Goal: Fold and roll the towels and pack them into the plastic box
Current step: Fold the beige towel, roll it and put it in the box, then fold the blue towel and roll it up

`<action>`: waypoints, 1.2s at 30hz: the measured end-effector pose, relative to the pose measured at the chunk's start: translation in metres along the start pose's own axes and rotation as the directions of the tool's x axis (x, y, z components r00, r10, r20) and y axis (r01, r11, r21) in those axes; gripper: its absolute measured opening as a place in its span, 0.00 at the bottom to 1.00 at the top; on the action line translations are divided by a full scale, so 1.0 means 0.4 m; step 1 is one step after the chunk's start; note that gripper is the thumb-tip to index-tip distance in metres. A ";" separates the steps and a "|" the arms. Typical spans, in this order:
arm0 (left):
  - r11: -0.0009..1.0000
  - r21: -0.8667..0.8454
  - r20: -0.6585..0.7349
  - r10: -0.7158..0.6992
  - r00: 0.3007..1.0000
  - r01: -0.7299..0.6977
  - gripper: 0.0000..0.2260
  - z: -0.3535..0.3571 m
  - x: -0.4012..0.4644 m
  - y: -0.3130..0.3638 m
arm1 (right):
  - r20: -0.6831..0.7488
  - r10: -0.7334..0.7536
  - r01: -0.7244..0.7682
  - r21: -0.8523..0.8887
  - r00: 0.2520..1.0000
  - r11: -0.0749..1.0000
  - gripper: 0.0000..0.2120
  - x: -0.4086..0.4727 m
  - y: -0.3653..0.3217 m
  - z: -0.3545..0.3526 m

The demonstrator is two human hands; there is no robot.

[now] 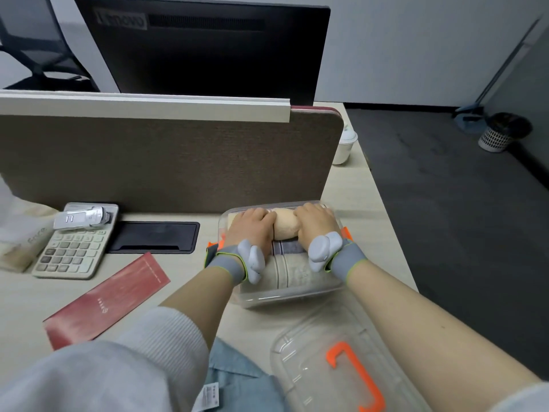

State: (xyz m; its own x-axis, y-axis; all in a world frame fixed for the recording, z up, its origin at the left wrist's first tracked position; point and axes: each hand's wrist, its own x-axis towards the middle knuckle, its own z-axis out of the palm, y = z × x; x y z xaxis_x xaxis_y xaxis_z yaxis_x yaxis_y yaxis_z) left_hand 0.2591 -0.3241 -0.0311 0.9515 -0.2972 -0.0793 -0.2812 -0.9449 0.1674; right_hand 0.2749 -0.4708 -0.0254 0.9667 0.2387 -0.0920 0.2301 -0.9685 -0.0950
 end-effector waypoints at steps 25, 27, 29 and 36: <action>0.970 -0.200 0.102 -0.122 0.987 0.141 0.20 0.045 0.025 -0.026 | 0.122 0.073 -0.085 0.092 0.990 0.992 0.18 0.021 -0.001 0.030; 0.975 -0.185 -0.010 -0.125 0.992 0.121 0.16 0.022 -0.001 -0.037 | 0.035 0.094 -0.096 0.071 0.995 0.993 0.19 -0.004 -0.011 0.012; 0.975 -0.175 -0.083 -0.156 0.984 0.140 0.15 -0.010 -0.033 -0.059 | -0.030 0.092 -0.089 0.091 0.995 0.992 0.21 -0.030 -0.037 -0.011; 0.916 -0.139 -0.040 -0.385 0.922 0.377 0.15 -0.059 -0.230 -0.219 | -0.038 0.012 -0.004 0.209 0.999 0.978 0.20 -0.119 -0.260 -0.028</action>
State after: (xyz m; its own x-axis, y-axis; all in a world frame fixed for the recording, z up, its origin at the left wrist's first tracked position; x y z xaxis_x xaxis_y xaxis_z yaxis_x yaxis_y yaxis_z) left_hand 0.1991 -0.2108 -0.0152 0.9906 0.0954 -0.0984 0.1181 -0.9584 0.2599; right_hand 0.2063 -0.3824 0.0001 0.9730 0.2243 -0.0551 0.1982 -0.9332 -0.2999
